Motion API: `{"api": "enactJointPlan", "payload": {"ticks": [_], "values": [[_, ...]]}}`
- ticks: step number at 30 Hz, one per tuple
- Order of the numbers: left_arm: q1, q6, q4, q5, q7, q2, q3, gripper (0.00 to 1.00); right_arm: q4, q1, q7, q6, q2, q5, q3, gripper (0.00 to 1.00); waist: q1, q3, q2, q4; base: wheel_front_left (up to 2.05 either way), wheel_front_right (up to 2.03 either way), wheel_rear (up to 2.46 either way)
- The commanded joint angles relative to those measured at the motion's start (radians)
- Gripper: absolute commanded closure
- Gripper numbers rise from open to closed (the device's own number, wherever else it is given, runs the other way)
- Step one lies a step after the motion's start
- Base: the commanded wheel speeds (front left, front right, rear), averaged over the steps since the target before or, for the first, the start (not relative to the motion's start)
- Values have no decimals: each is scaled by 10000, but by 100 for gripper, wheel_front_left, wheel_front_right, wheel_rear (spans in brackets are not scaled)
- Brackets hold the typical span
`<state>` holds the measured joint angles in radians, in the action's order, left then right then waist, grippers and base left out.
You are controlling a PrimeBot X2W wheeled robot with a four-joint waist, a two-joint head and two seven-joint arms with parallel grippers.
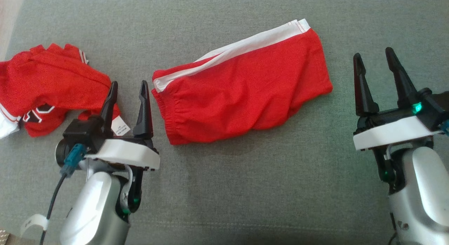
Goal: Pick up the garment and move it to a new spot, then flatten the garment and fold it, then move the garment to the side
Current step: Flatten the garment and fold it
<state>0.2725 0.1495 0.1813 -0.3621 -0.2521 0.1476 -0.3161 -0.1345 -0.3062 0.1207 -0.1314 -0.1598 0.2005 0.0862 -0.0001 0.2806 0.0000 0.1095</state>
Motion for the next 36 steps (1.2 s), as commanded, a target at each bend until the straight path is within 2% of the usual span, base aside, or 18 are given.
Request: {"api": "enactJointPlan", "payload": {"ticks": [1, 8, 11, 20, 28, 29, 30, 31, 36], "values": [[392, 16, -276, 99, -53, 231, 263, 0, 422, 83, -77, 7, 107, -93, 136, 0, 1, 2, 0, 9, 0, 0, 0], [544, -3, -264, 92, -57, 243, 208, 0, 419, -92, -235, 7, 10, -9, 133, 0, 1, 111, 0, 66, 0, 0, 0], [676, 0, -318, 104, -51, 235, 178, 0, 61, -494, -485, 7, -157, 31, 297, 0, 1, 300, 0, 97, 0, 0, 0], [1248, -141, -172, 179, -52, 19, -118, 0, -2572, -1972, -1933, 7, -683, 120, 1333, 0, 1, 855, 0, 436, 0, 0, 0], [1419, -162, 12, 194, -75, -94, -143, 0, -3807, -2467, -3295, 7, -608, 696, 2018, 0, 1, 981, 0, 510, 0, 0, 0], [1420, -164, 16, 200, -77, -90, -136, 0, -3835, -2501, -3420, 7, -615, 768, 2127, 14, 1, 986, 0, 494, 0, 0, 0], [1421, -168, 20, 207, -79, -88, -132, 0, -3824, -2524, -3493, 7, -600, 903, 2211, 54, 1, 987, 0, 481, 0, 0, 0], [1424, -173, 25, 213, -81, -87, -130, 0, -3814, -2533, -3582, 7, -599, 1026, 2290, 100, 1, 985, 0, 463, 0, 0, 0], [1438, -182, 18, 233, -87, -94, -111, 0, -3599, -2483, -3593, 7, -616, 1477, 2375, 100, 1, 964, 0, 340, 0, 0, 0]]}}
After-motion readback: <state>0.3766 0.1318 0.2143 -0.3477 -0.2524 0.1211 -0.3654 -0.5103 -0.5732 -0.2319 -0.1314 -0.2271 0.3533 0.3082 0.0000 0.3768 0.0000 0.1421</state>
